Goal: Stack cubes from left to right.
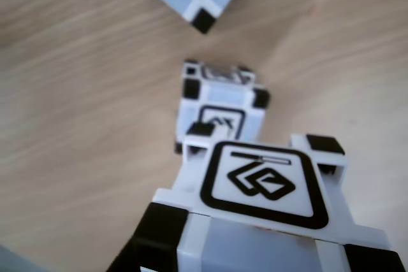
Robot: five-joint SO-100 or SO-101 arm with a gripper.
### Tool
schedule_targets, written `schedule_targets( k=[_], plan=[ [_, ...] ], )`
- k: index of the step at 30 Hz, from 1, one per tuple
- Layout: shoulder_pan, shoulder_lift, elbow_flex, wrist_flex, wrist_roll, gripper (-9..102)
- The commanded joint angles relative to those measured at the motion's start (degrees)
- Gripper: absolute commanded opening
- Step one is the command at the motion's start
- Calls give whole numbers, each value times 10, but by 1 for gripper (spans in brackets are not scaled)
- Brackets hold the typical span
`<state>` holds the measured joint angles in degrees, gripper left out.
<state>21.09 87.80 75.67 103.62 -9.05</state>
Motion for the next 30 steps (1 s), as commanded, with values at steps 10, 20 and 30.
schedule_targets(
  k=[10, 20, 30],
  plan=[
    [5, -32, -18, -50, 0, 0],
    [5, -54, -16, -45, 13, 0],
    [5, -45, 47, -47, 23, 0]
  ],
)
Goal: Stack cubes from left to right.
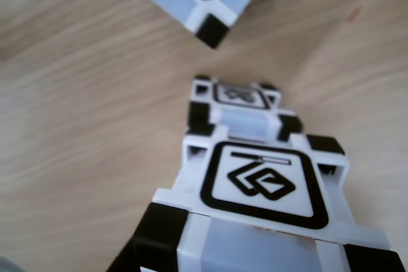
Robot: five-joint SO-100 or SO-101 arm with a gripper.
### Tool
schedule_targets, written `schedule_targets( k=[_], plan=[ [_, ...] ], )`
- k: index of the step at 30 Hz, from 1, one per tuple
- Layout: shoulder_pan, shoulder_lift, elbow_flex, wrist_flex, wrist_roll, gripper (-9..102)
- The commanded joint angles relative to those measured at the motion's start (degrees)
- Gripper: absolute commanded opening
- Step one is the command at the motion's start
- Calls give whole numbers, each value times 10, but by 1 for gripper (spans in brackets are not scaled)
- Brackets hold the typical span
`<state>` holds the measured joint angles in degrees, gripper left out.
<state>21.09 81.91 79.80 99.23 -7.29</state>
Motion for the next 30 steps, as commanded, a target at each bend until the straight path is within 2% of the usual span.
schedule_targets(
  k=[1, 13, 14, 16, 21, 30],
  plan=[
    [5, 14, 13, -4, 6, 0],
    [4, 14, 28, -5, -14, 1],
    [4, 14, 28, -5, -21, 5],
    [4, 14, 28, 0, -24, 20],
    [4, 15, 27, 0, -32, 35],
    [5, 20, 18, 3, -40, 38]
  ],
)
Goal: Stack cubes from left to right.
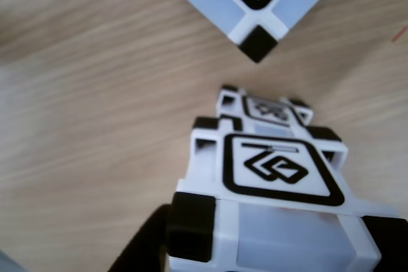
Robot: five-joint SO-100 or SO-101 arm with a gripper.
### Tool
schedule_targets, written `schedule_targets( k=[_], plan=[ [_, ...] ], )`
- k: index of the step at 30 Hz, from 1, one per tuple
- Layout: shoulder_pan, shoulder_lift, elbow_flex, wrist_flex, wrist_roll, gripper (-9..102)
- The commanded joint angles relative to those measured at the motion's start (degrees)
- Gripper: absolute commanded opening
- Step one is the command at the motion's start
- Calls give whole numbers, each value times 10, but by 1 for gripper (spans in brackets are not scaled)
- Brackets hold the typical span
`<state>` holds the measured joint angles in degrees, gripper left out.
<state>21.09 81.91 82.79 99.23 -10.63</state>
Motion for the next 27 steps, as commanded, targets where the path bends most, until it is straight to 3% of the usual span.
schedule_targets(
  k=[1, 27],
  plan=[
    [1, 27, -13, 3, -16, 39],
    [-7, 80, -1, 4, 24, 41]
  ],
)
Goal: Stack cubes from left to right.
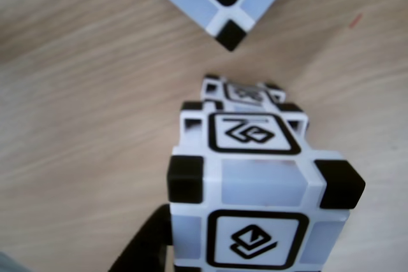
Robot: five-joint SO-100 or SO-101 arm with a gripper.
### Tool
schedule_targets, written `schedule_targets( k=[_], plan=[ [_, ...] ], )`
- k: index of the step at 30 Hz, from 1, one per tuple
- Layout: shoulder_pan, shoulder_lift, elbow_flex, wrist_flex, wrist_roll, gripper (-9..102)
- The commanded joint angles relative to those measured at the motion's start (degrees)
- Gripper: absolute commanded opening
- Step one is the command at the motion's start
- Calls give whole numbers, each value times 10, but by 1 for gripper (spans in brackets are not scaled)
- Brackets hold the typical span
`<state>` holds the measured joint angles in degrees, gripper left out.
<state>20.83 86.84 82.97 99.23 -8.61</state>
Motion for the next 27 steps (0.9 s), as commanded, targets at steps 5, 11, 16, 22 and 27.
schedule_targets(
  k=[5, 11, 16, 22, 27],
  plan=[
    [-6, 33, -3, 4, 0, 41],
    [-6, 33, -2, 4, -3, 41],
    [-33, 34, 45, 4, 18, 41],
    [-52, 62, 91, 4, 26, 41],
    [-52, 73, 86, 4, 11, 40]
  ],
)
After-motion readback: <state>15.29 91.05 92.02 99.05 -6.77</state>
